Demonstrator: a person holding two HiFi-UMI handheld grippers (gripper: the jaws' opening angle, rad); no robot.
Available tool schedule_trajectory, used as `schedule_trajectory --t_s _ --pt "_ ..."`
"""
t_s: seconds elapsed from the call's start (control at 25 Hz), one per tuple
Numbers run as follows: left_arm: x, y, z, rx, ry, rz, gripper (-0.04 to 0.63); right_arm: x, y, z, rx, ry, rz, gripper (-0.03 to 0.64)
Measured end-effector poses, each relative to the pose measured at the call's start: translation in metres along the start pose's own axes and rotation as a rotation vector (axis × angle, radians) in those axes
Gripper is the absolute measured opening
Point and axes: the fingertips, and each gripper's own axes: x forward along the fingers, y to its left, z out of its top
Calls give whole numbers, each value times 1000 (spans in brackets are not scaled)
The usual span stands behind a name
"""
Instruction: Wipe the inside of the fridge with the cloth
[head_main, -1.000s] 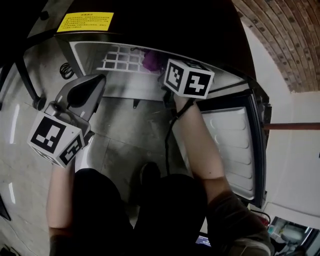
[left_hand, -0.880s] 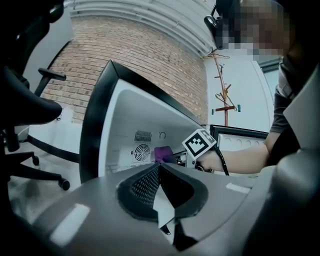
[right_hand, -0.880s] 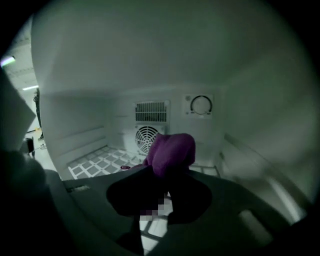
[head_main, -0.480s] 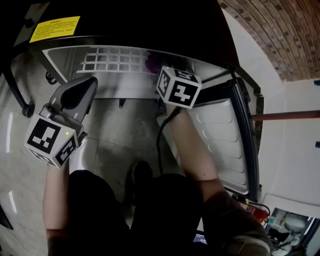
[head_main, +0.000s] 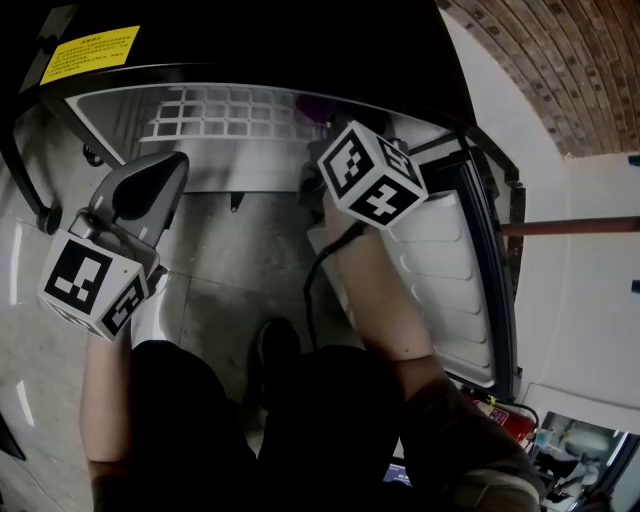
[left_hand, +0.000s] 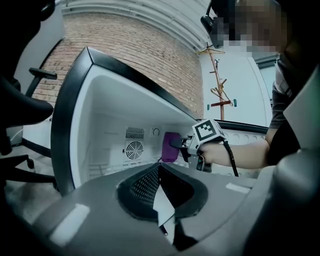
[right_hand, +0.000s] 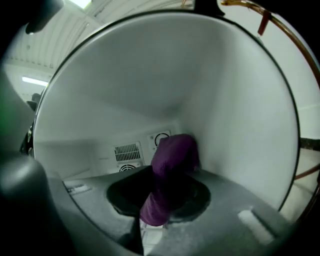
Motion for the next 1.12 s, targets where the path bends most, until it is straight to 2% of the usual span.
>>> schedule_trajectory --t_s 0.2,0.4,0.56,0.72,0.8,0.88,1.0,1.12 --pt "-2 -3 3 2 -6 -3 17 -6 -11 -16 175 57 -49 75" --pt "-6 -3 5 -2 -13 -3 17 -7 -19 -44 439 183 -59 75" --pt "-10 1 1 1 -4 7 17 -12 -17 -60 498 233 -60 75" --pt "-15 11 -14 -26 20 28 17 -17 -16 -66 488 233 -56 75" --pt "-19 15 -19 -29 18 30 17 -19 -6 -64 453 214 -3 75" --pt "-23 20 -27 -29 17 24 17 -24 17 -64 404 193 101 75" --pt "-36 32 -53 -35 42 45 17 -36 67 -81 356 199 301 75" --pt "-57 43 -81 -11 54 80 17 -55 124 -102 305 206 534 75"
